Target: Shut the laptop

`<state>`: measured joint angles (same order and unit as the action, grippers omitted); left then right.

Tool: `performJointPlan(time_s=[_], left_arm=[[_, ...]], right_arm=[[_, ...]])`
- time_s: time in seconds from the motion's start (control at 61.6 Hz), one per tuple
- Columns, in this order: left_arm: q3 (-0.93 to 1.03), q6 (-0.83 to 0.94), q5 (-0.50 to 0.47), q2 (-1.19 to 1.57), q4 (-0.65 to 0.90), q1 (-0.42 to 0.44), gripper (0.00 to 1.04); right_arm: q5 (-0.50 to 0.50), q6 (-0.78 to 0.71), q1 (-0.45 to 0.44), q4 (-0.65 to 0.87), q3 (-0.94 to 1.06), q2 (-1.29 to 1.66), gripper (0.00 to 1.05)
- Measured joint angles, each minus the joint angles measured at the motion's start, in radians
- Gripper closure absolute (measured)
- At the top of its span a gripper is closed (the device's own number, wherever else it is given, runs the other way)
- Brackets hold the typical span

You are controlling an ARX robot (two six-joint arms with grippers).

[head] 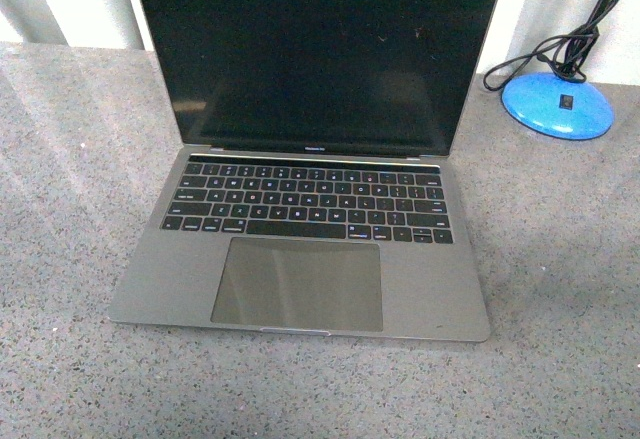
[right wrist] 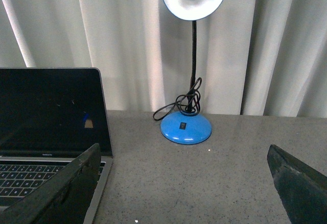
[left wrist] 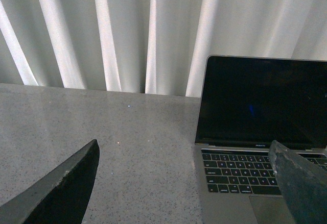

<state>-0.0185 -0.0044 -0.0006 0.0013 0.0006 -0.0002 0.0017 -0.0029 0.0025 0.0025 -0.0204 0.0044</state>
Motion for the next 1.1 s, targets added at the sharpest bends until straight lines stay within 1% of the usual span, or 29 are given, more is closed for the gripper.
performJointPlan(time_s=[0.827, 0.86, 0.876, 0.892, 0.908, 0.925, 0.941, 0.957, 0.99, 1.006, 1.022, 1.054, 1.087, 1.103], left_arm=[[0.0, 0.0, 0.0, 0.0, 0.0, 0.0, 0.07], [0.0, 0.0, -0.002, 0.0, 0.0, 0.0, 0.07], [-0.001, -0.002, -0.018, 0.004, -0.002, -0.004, 0.07], [-0.004, -0.021, -0.081, 0.02, -0.016, -0.023, 0.07], [-0.01, -0.03, -0.164, 0.044, -0.024, -0.045, 0.07], [-0.01, -0.034, -0.183, 0.06, -0.022, -0.056, 0.07], [-0.013, -0.043, -0.274, 0.097, -0.003, -0.067, 0.07], [-0.014, -0.047, -0.321, 0.143, 0.026, -0.071, 0.07], [-0.015, -0.047, -0.395, 0.214, 0.082, -0.064, 0.07], [-0.016, -0.048, -0.388, 0.289, 0.149, -0.04, 0.07], [-0.018, -0.05, -0.383, 0.314, 0.172, -0.031, 0.07], [-0.035, -0.048, -0.342, 0.445, 0.29, 0.016, 0.07], [-0.06, -0.047, -0.286, 0.554, 0.381, 0.054, 0.07], [-0.076, -0.047, -0.261, 0.606, 0.423, 0.07, 0.07]], right_arm=[[0.0, 0.0, 0.0, 0.0, 0.0, 0.0, 0.1], [0.038, 0.01, 0.011, -0.016, -0.005, 0.011, 0.1], [0.104, 0.035, 0.029, -0.053, -0.018, 0.031, 0.1], [0.184, 0.052, 0.053, -0.083, -0.037, 0.071, 0.1], [0.222, 0.067, 0.063, -0.087, -0.042, 0.095, 0.1], [0.292, 0.085, 0.079, -0.081, -0.049, 0.148, 0.1], [0.346, 0.096, 0.09, -0.059, -0.053, 0.206, 0.1], [0.369, 0.099, 0.093, -0.044, -0.053, 0.235, 0.1], [0.428, 0.1, 0.099, 0.034, -0.053, 0.349, 0.1], [0.431, 0.098, 0.1, 0.083, -0.056, 0.411, 0.1], [0.425, 0.095, 0.1, 0.132, -0.062, 0.473, 0.1], [0.397, 0.074, 0.102, 0.257, -0.089, 0.634, 0.1], [0.373, 0.06, 0.102, 0.327, -0.114, 0.732, 0.1], [0.348, 0.044, 0.101, 0.389, -0.146, 0.826, 0.1]])
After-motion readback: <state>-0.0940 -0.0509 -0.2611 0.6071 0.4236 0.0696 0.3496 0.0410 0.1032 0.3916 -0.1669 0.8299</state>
